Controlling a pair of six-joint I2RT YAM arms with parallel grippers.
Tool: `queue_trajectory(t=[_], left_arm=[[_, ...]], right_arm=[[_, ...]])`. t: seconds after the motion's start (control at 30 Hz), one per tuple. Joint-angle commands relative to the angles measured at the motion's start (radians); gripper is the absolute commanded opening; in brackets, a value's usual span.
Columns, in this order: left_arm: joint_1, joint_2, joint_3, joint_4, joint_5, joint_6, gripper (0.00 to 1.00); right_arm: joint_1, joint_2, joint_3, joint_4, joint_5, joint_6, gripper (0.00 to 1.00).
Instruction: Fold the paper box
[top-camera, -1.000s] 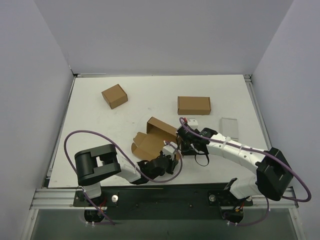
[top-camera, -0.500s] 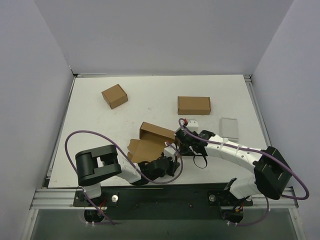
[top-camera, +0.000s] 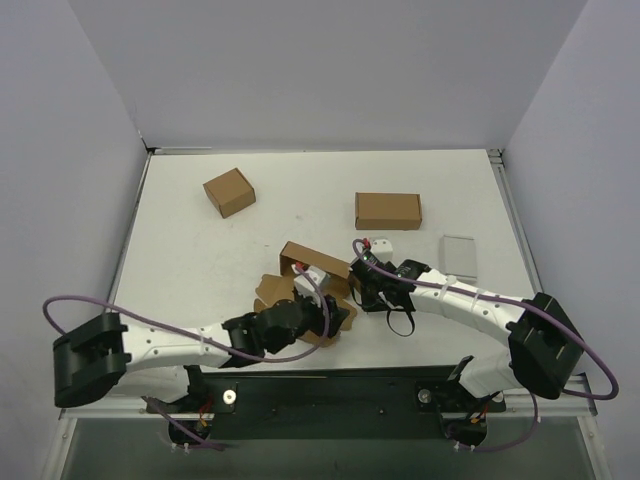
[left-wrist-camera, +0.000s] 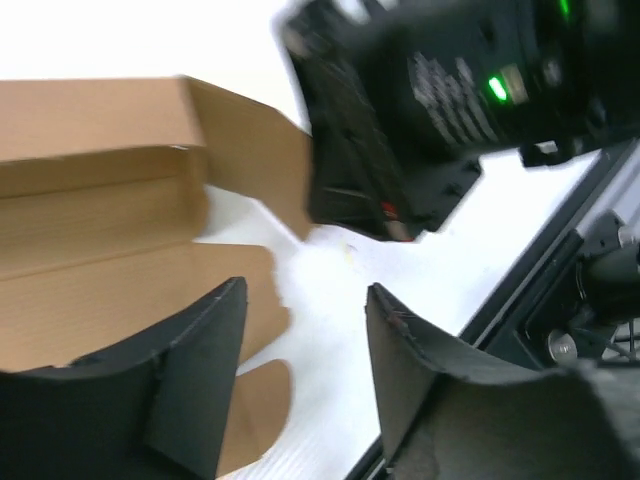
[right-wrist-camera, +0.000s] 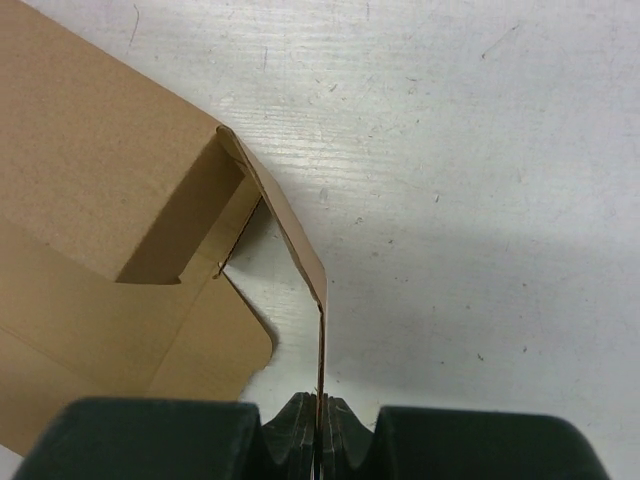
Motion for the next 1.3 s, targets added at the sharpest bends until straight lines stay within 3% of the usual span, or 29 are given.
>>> queue_trajectory(t=[0.0, 0.07, 0.2, 0.37, 0.67, 0.83, 1.13, 1.27], left_arm=[[0.148, -0.223, -0.003, -0.293, -0.009, -0.006, 0.63], [0.233, -0.283, 0.009, -0.395, 0.051, -0.013, 0.67], [0.407, -0.386, 0.038, -0.441, 0.087, 0.025, 0.75], [0.672, -0.295, 0.09, -0.434, 0.341, 0.022, 0.77], [0.789, -0.089, 0.122, -0.283, 0.452, 0.026, 0.77], [0.842, -0.032, 0.133, -0.219, 0.504, 0.026, 0.72], [0.853, 0.032, 0.141, -0.145, 0.553, 0.019, 0.71], [0.861, 0.077, 0.15, -0.138, 0.556, 0.022, 0.62]], right_arm=[[-0.003, -0.026, 0.038, -0.057, 0.013, -0.108, 0.01], [-0.009, -0.026, 0.04, -0.055, 0.009, -0.147, 0.01], [-0.013, -0.034, 0.04, -0.055, 0.007, -0.19, 0.02], [-0.014, -0.05, 0.04, -0.057, -0.002, -0.223, 0.02], [-0.013, -0.058, 0.028, -0.052, -0.013, -0.25, 0.02], [-0.011, -0.066, 0.017, -0.051, -0.017, -0.253, 0.03], [-0.013, -0.052, 0.021, -0.052, -0.019, -0.261, 0.03], [-0.011, -0.046, 0.023, -0.051, -0.02, -0.261, 0.03]])
